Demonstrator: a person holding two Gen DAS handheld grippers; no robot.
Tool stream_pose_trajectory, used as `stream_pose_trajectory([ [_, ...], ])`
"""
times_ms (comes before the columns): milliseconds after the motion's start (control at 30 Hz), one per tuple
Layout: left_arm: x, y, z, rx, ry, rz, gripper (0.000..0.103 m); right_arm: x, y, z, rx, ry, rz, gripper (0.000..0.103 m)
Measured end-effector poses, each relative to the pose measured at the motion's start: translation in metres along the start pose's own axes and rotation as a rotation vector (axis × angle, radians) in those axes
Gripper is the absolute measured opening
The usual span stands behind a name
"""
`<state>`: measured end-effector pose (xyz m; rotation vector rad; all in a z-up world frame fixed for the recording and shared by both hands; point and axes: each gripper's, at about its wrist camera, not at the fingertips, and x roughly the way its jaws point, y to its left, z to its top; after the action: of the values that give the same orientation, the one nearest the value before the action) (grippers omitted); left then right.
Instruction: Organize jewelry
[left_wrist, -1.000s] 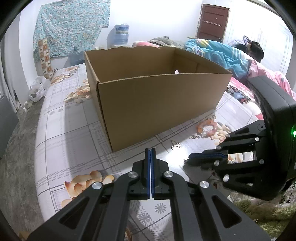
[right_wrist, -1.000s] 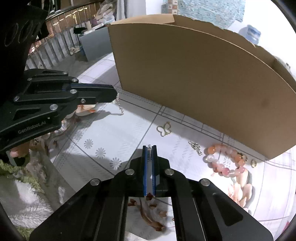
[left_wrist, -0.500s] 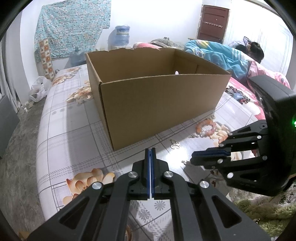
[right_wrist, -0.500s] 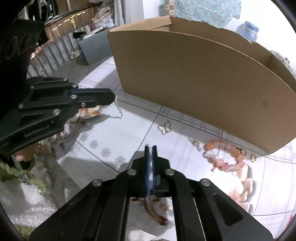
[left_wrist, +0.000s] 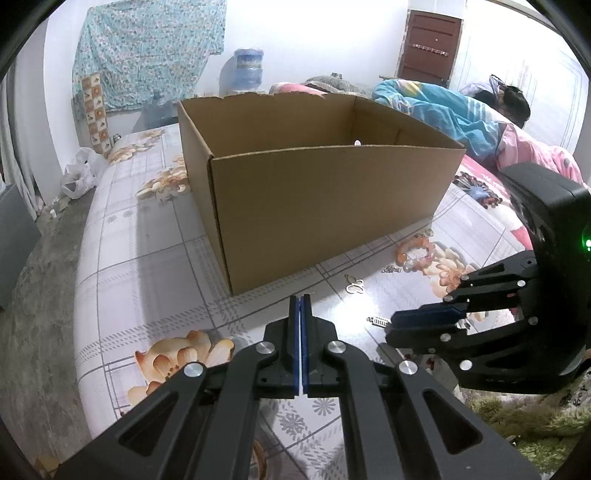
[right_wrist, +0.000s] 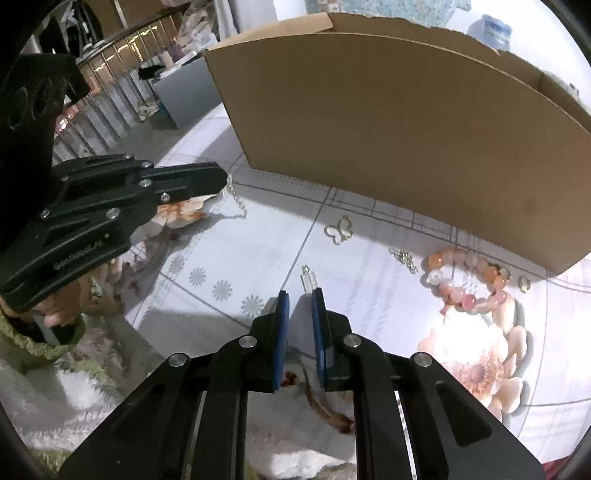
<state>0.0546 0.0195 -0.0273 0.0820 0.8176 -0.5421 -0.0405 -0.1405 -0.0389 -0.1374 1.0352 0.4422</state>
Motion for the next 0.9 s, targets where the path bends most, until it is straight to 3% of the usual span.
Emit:
stream_pose_trajectory([
  [400, 0.002, 0.002, -0.002, -0.017, 0.009, -0.002, 0.000, 0.004, 0.003, 0.006, 0.032, -0.038, -0.025, 0.013],
  [900, 0.005, 0.002, -0.002, -0.019, 0.022, -0.008, 0.000, 0.012, 0.025, 0.001, 0.019, -0.108, -0.189, 0.013],
])
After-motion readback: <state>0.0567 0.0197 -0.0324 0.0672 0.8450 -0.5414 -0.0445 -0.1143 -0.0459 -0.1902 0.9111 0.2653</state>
